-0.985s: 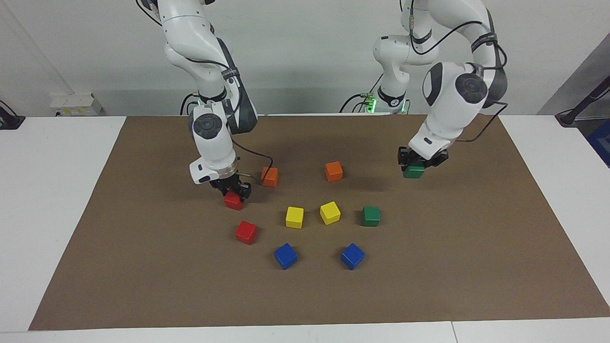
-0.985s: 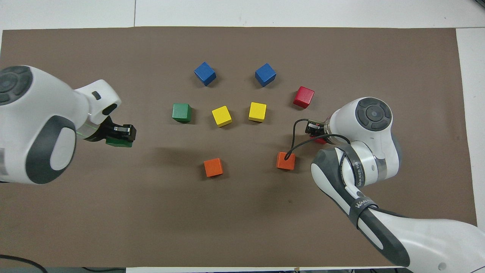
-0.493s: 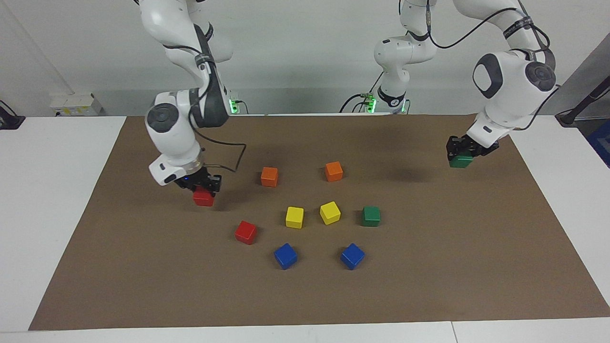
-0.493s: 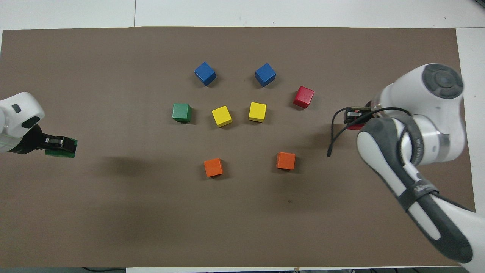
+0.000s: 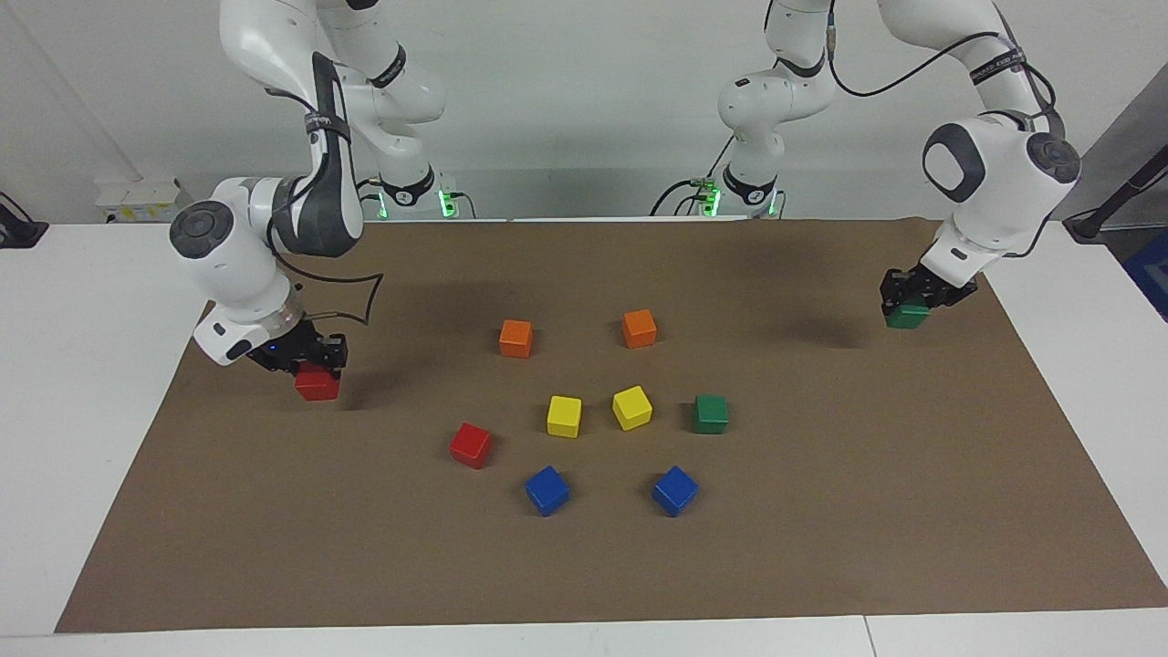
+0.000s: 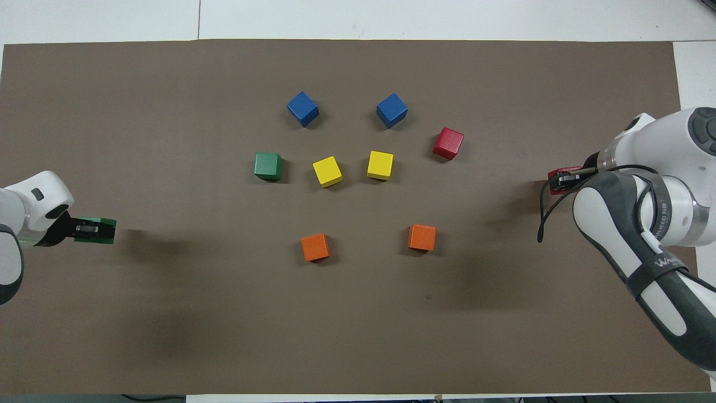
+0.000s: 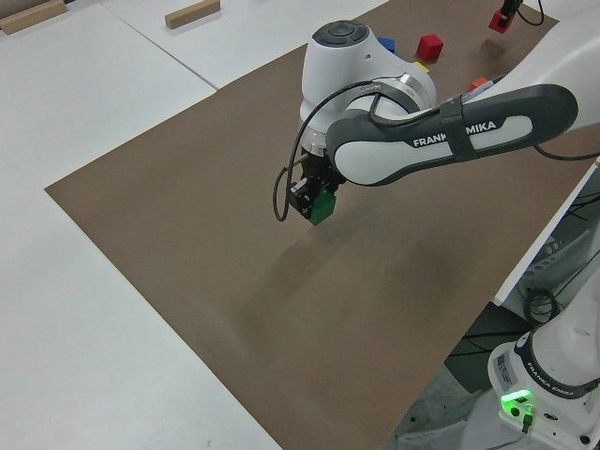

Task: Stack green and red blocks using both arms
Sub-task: 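Set green down with the left gripper while the right gripper sets red down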

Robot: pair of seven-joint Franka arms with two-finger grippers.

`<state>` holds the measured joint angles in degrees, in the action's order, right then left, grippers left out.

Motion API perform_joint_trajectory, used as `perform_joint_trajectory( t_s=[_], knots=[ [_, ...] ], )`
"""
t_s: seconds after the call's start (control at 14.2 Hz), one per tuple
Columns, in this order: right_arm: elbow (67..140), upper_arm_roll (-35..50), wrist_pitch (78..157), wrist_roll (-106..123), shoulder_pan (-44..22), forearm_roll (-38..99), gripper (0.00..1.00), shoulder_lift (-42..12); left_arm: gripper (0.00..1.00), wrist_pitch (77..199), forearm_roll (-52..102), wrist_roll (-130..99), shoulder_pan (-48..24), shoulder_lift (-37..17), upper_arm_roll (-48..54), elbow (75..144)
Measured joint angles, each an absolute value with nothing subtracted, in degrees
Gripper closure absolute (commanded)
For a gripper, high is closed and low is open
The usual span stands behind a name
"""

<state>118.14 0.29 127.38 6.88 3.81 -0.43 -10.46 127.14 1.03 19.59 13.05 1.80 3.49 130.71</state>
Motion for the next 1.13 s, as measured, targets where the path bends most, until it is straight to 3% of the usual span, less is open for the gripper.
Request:
perform_joint_trajectory(
  t_s=[0.63, 0.7, 0.77, 0.84, 0.91, 0.99, 1.06, 1.13],
  knots=[
    [121.02, 0.05, 134.33, 6.98, 4.14, -1.48, 1.0, -12.92, 1.0, 136.4, 1.02, 19.56, 13.59, -3.98, 2.89, 132.43],
    [121.24, 0.01, 134.77, 6.98, 4.16, -1.48, 0.73, -13.13, 1.0, 136.97, 1.02, 19.56, 13.67, -4.44, 2.89, 132.43],
    [121.29, 0.0, 134.93, 6.98, 4.17, -1.48, 0.25, -13.13, 1.0, 137.52, 1.02, 19.56, 13.76, -4.87, 2.89, 132.44],
    [121.31, 0.0, 134.97, 6.98, 4.18, -1.48, 0.0, -13.14, 1.0, 137.68, 1.02, 19.56, 13.8, -5.11, 2.9, 132.39],
    [121.31, 0.0, 134.98, 6.98, 4.18, -1.48, 0.0, -13.14, 1.0, 137.69, 1.03, 19.56, 13.81, -5.1, 2.9, 132.4],
    [121.31, 0.0, 134.97, 6.98, 4.19, -1.48, 0.0, -13.14, 0.6, 137.7, 1.03, 19.56, 13.81, -5.1, 2.9, 132.4],
    [121.29, -0.02, 134.84, 6.98, 4.29, -1.48, 0.0, -13.13, 0.01, 137.7, 1.02, 19.56, 13.81, -5.1, 2.9, 132.4],
    [121.09, -0.03, 134.04, 6.98, 4.6, -1.49, 0.0, -13.12, 0.0, 137.71, 0.76, 19.58, 13.81, -5.11, 2.91, 132.4]
  ],
)
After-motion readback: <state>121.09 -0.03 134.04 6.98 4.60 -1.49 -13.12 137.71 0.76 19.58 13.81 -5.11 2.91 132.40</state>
